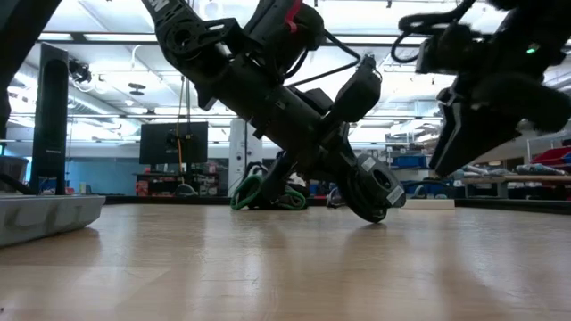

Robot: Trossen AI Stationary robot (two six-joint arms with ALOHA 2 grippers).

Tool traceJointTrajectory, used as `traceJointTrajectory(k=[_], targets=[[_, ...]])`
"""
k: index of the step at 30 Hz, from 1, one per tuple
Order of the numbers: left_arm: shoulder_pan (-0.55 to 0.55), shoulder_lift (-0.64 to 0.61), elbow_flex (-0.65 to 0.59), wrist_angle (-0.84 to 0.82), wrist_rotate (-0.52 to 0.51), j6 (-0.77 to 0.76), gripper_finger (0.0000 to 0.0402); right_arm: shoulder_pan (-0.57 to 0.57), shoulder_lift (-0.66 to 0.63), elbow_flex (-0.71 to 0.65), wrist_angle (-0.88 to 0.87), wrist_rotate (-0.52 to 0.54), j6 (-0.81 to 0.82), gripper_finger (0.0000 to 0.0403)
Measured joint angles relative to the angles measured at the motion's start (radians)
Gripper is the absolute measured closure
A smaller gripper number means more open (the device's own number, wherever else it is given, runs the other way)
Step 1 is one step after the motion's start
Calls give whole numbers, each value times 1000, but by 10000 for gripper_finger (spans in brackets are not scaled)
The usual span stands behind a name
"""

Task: Coil cords
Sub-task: Coil the black wire into a spool

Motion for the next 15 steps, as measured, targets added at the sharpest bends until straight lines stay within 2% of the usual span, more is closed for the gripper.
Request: traceJointTrajectory(k=[6,15], targets=[[40,0,0,0,75,-34,401,-33,0,0,-8,-12,12,237],[92,3,-3,31,205,-59,401,-37,0,-2,-10,-21,15,244]])
